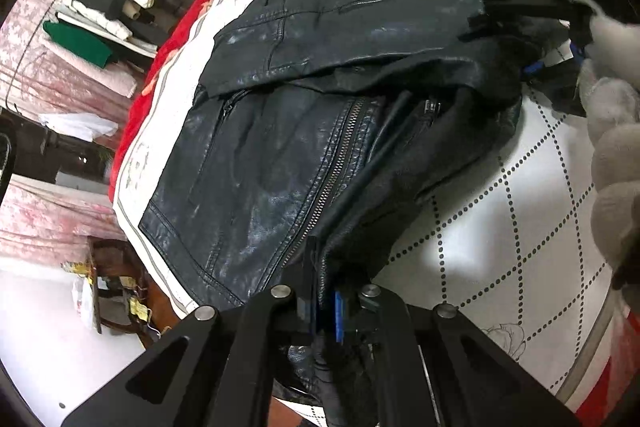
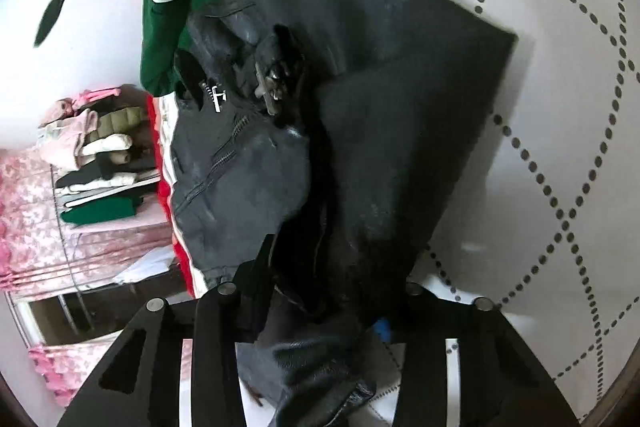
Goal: Fold large clothes
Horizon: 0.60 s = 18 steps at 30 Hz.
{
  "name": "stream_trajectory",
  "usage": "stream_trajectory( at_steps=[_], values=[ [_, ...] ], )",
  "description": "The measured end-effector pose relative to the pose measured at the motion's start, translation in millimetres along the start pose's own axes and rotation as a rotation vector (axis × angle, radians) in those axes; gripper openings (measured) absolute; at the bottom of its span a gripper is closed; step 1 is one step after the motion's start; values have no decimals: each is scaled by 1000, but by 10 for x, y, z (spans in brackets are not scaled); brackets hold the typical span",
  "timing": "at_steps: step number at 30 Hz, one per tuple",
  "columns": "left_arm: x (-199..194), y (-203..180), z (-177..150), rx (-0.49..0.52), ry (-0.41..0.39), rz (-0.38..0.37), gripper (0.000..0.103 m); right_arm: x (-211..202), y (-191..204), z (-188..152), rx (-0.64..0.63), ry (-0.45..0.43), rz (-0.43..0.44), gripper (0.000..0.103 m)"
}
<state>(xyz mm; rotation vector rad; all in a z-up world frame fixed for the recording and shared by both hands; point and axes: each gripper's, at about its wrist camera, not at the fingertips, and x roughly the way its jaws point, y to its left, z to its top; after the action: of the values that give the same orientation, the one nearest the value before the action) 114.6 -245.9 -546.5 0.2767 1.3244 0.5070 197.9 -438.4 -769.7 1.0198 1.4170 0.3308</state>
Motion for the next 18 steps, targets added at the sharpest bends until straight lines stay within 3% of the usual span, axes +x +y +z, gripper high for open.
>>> stream_trajectory(
  at_steps=[2,8,13,18],
  values=[
    [-2,73,19,-11,4,-18,3,-5,67,-24,-8,-15,1,25],
    [-144,459,88,-47,-7,-111,3,-287,532,-179,-55,-57,-9,20],
    [-315,1128,217,-87,-51,-216,3,-500,1273,-413,-153,-81,-59,19],
    [-92,1909,404,-161,-22,-332,3,-321,2182,-660,-250,-93,-121,19]
  ],
)
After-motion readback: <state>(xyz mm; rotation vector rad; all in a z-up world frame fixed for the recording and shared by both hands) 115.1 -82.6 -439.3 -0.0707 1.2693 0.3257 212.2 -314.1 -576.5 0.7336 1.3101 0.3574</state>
